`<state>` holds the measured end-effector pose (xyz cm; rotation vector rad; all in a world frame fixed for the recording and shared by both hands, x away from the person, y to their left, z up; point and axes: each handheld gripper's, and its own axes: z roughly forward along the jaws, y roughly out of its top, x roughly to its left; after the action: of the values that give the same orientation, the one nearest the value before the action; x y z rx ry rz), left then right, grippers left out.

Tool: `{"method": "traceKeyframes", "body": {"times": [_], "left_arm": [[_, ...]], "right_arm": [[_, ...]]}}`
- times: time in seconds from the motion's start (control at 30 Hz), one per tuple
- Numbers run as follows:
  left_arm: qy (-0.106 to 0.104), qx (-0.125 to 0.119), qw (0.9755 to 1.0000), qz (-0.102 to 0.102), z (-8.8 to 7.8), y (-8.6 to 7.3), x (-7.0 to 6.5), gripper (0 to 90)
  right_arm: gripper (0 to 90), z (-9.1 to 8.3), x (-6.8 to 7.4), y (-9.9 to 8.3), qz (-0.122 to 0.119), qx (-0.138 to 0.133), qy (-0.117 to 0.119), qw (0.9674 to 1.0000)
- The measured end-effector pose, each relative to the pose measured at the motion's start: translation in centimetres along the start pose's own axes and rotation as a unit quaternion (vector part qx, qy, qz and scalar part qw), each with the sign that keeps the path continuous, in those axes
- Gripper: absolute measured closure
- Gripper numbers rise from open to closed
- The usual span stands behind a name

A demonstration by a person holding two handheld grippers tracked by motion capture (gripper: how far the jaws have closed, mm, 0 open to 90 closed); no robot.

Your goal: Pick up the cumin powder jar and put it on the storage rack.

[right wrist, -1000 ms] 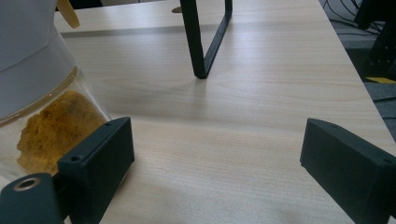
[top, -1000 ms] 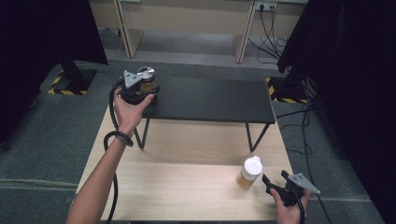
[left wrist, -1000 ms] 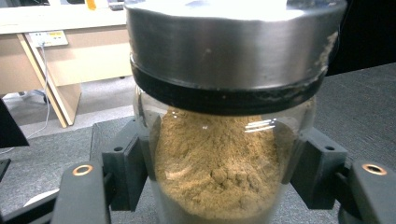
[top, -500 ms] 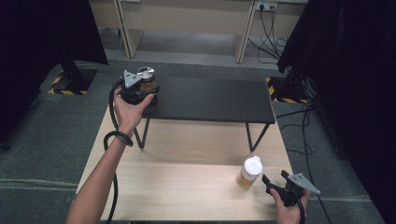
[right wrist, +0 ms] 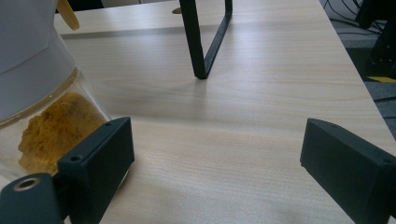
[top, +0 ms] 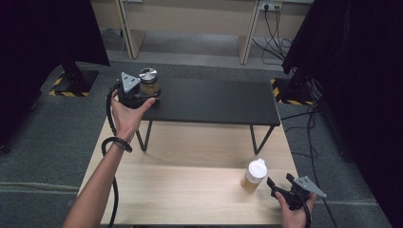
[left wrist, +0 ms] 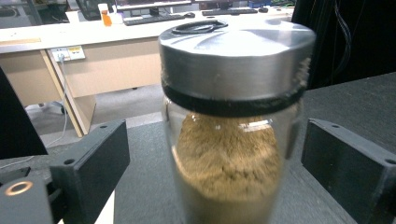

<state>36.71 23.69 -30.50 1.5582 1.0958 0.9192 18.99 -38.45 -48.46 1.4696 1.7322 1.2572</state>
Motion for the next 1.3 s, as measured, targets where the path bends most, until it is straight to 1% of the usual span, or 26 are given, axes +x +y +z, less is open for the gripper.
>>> {"method": "traceKeyframes", "body": {"times": [0.07, 0.1, 0.2, 0.23, 0.27, 0.3, 0.33, 0.43, 0.63, 0.67, 0.73, 0.83, 0.87, 0.97, 1.1, 1.3], "left_arm": [[0.0, -0.001, 1.0, 0.002, -0.5, -0.2, -0.1, 6.7], [-0.001, -0.003, 1.0, 0.005, -1.1, -0.4, -0.1, 6.7], [-0.006, -0.003, 0.9999, 0.011, -2.1, -0.6, -0.2, 6.6], [-0.006, -0.003, 0.9999, 0.011, -2.1, -0.6, -0.2, 6.6], [-0.005, -0.004, 0.9999, 0.011, -2.3, -0.6, -0.3, 6.6], [-0.006, -0.009, 0.9999, 0.012, -3.0, -0.7, -0.4, 6.7], [-0.006, -0.009, 0.9999, 0.012, -3.0, -0.7, -0.4, 6.9], [-0.008, -0.012, 0.9998, 0.016, -4.2, -0.9, -0.7, 7.2], [-0.01, -0.015, 0.9996, 0.02, -5.6, -1.3, -1.3, 7.7], [-0.01, -0.019, 0.9995, 0.022, -6.3, -1.5, -1.5, 7.9], [-0.012, -0.02, 0.9995, 0.023, -6.5, -1.6, -1.6, 8.0], [-0.014, -0.026, 0.9992, 0.026, -7.7, -2.2, -2.0, 8.1], [-0.014, -0.026, 0.9992, 0.026, -7.7, -2.2, -2.0, 8.2], [-0.013, -0.033, 0.9988, 0.032, -8.5, -2.6, -2.3, 8.2], [-0.012, -0.043, 0.9984, 0.034, -9.4, -3.2, -2.6, 8.4], [-0.011, -0.05, 0.9979, 0.039, -10.2, -4.0, -2.7, 8.4]], "right_arm": [[10.0, 0.0, 0.0, 0.0, 0.001, -0.001, 0.0, 1.0], [10.0, 0.0, 0.0, 0.0, 0.001, -0.001, 0.0, 1.0], [10.0, 0.0, 0.0, 0.0, 0.0, -0.001, 0.0, 1.0], [10.0, 0.0, 0.0, 0.0, 0.0, -0.001, 0.0, 1.0], [10.0, 0.0, 0.1, 0.0, -0.002, 0.0, 0.0, 1.0], [10.0, 0.0, 0.1, 0.0, -0.003, 0.0, -0.001, 1.0], [10.0, 0.0, 0.1, 0.0, -0.003, 0.0, -0.001, 1.0], [10.0, 0.0, 0.1, -0.1, -0.003, -0.001, -0.001, 1.0], [10.0, -0.1, 0.1, -0.1, -0.004, -0.003, 0.0, 1.0], [10.0, -0.1, 0.1, -0.1, -0.005, -0.003, 0.0, 1.0], [10.0, -0.1, 0.1, -0.1, -0.004, -0.003, 0.0, 1.0], [10.0, -0.1, 0.1, -0.2, -0.003, -0.004, 0.0, 1.0], [10.0, -0.1, 0.1, -0.2, -0.003, -0.004, 0.0, 1.0], [10.0, -0.1, 0.1, -0.1, -0.004, -0.003, 0.0, 1.0], [10.0, -0.1, 0.1, -0.2, -0.003, -0.004, 0.0, 1.0], [10.0, -0.1, 0.0, -0.2, -0.002, -0.004, 0.001, 1.0]]}}
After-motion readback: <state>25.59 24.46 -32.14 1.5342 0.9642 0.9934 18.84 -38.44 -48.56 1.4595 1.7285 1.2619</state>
